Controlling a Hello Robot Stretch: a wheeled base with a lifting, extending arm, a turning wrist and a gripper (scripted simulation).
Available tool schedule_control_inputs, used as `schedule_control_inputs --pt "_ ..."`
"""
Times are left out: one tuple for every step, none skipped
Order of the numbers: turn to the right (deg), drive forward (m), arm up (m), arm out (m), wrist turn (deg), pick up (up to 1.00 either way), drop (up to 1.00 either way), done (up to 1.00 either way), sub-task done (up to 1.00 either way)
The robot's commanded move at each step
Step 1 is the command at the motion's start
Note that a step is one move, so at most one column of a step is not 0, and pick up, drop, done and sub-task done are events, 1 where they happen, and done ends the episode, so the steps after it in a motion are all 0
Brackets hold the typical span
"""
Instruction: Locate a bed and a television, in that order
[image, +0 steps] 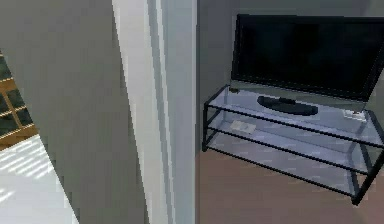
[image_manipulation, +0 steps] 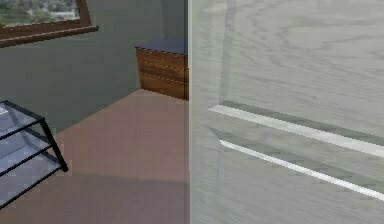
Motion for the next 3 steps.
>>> schedule_control_inputs --pt "45.0 0.00 0.00 0.00 0.0 0.00 0.00 0.00 0.00" --pt "45.0 0.00 0.00 0.00 0.0 0.00 0.00 0.00 0.00" --pt "0.0 0.30 0.00 0.00 0.0 0.00 0.00 0.00 0.00"
